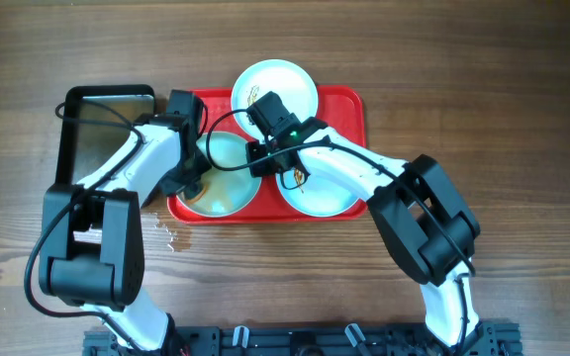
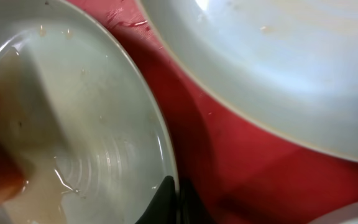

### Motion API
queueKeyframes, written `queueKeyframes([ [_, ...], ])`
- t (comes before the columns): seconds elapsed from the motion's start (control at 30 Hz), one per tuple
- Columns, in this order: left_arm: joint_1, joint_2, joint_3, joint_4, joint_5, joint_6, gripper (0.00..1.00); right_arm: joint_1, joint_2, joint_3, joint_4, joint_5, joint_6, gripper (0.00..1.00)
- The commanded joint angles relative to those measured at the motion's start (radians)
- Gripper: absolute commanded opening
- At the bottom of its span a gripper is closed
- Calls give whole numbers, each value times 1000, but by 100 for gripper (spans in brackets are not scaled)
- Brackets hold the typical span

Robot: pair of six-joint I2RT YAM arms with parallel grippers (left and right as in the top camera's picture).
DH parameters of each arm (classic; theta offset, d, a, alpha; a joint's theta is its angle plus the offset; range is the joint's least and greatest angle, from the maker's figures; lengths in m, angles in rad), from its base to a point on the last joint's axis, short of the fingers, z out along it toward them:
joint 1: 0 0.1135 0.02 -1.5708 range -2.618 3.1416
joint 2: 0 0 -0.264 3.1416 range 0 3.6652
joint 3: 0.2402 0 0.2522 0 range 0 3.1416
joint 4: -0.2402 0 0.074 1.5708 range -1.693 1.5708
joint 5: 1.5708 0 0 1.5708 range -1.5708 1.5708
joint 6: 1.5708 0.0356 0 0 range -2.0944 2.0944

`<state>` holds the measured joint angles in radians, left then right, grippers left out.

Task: Clean dirty plates on tray and stack at the side
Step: 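Scrub the left plate with the sponge while the right gripper holds it, then lift the cleaned plate with the right gripper and place it right of the tray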

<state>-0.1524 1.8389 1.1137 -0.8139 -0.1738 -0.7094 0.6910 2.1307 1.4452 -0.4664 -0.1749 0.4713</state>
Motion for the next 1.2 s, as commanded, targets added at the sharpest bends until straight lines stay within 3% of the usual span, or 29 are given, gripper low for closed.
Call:
queueKeyframes([
  [0.0, 3, -21, -2, 109, 146, -2, 4, -10, 17, -5, -10, 37, 2, 4],
  [0.27, 3, -14, -2, 263, 356, -2, 4, -10, 17, -5, -8, 37, 3, 4],
  [0.6, 4, 99, -3, 272, 393, -2, 4, -10, 17, -5, -3, 26, 3, 4],
  [0.7, 5, 108, -3, 227, 314, -2, 4, -10, 17, -5, -6, 26, 0, 4],
  [0.93, 7, 108, -3, -87, -128, -2, 4, -10, 17, -5, -6, 26, 2, 4],
  [1.17, 6, 37, -1, -120, -84, -6, 4, -10, 17, -5, -3, 30, -1, 4],
])
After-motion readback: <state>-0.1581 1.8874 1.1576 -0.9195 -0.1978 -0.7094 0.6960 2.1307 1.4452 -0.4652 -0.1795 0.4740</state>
